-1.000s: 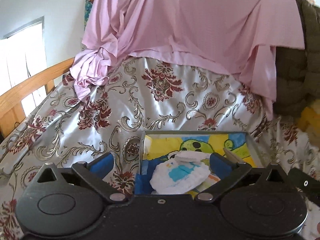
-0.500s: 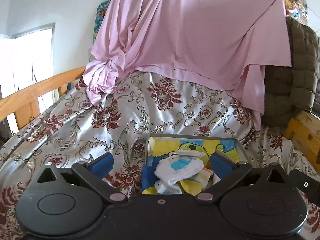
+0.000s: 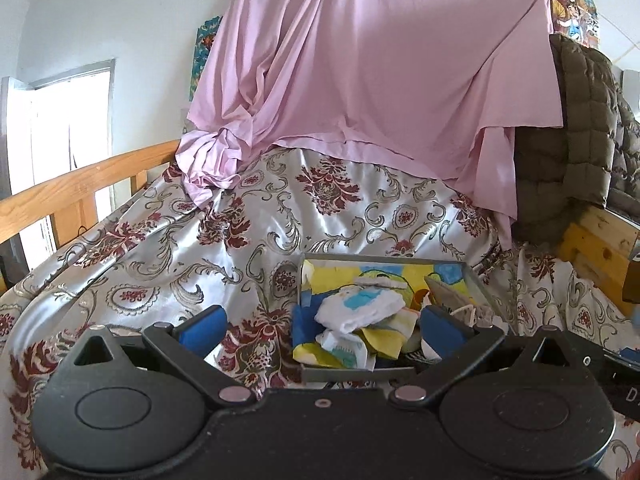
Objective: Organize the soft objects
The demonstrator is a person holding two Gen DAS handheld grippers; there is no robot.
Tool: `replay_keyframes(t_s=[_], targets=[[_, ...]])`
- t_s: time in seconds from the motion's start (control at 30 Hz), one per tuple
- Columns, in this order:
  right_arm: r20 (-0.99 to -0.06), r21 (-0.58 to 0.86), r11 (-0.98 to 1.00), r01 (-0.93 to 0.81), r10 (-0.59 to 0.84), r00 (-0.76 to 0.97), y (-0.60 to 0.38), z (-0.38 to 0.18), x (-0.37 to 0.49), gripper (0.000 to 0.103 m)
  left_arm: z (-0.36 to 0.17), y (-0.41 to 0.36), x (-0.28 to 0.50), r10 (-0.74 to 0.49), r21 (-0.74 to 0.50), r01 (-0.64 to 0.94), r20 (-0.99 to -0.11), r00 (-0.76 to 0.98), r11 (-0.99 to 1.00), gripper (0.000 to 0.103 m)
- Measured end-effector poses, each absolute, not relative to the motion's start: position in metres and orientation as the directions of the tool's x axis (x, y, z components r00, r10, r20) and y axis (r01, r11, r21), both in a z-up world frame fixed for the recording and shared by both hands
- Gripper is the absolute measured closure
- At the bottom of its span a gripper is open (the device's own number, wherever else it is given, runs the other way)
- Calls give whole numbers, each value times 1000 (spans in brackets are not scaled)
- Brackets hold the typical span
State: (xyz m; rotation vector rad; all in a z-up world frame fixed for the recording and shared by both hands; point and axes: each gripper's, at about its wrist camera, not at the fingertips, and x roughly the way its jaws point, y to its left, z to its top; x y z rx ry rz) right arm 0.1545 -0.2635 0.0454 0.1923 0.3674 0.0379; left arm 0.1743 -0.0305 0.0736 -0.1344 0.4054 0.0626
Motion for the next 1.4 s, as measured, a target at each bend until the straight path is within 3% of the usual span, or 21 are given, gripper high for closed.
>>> replay_keyframes(t_s=[0.87,1.4], targets=[[-310,146,988,40,7,951,-261,27,122,0,45,-2,142,106,-135,-168,-375,921,977,1],[-363,107,992,71,-27,932,-248,18,82,0,26,6,108,80,-122,-140,-398,914,983,1]])
